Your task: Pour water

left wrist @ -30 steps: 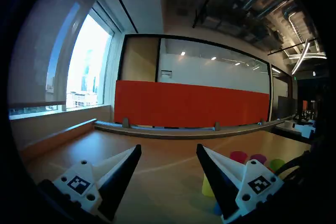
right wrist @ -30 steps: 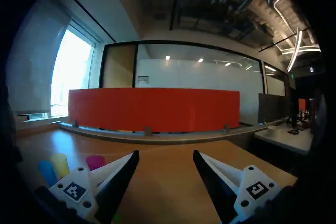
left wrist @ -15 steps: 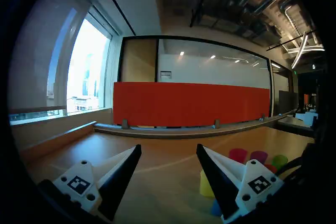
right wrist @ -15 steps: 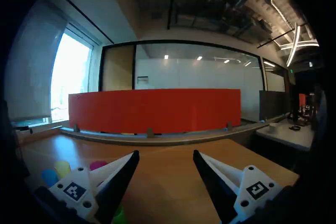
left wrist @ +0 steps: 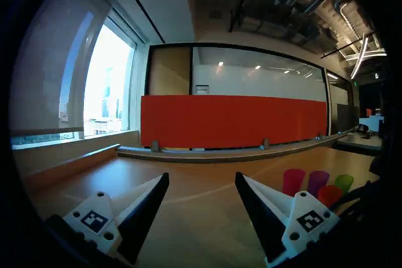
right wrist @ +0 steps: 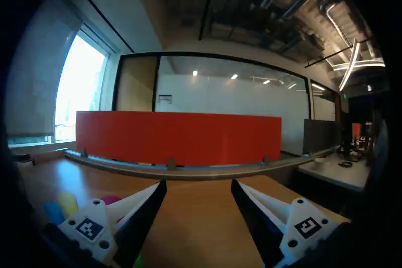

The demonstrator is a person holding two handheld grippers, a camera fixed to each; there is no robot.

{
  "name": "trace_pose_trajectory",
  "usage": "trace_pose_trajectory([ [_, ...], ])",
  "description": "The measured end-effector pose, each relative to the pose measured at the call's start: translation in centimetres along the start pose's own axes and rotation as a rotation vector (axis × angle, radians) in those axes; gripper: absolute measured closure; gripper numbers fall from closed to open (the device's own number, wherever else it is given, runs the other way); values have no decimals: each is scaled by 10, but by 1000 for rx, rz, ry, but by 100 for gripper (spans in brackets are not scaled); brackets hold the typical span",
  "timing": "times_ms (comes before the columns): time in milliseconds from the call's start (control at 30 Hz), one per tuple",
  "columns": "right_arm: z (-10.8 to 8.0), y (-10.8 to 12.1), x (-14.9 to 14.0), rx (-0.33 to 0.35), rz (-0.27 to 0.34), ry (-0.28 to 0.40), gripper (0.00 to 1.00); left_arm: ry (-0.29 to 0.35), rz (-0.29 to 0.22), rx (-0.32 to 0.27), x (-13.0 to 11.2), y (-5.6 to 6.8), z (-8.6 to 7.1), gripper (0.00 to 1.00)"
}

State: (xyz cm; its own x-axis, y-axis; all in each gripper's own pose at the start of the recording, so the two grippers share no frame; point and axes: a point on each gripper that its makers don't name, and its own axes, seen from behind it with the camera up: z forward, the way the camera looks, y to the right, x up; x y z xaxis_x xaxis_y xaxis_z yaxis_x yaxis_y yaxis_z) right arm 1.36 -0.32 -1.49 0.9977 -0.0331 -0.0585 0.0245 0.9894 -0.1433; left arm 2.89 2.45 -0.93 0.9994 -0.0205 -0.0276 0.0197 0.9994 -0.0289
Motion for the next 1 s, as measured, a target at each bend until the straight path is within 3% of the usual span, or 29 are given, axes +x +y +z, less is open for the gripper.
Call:
trace_pose_trajectory([
  [300,3,-2,-8,-3,-17,-30,1,-22,5,25,-23,-18,-1,2],
  [1000,5,-11,-2,-2,-29,-25,1,-38,-14,10,-41,-17,2,2],
])
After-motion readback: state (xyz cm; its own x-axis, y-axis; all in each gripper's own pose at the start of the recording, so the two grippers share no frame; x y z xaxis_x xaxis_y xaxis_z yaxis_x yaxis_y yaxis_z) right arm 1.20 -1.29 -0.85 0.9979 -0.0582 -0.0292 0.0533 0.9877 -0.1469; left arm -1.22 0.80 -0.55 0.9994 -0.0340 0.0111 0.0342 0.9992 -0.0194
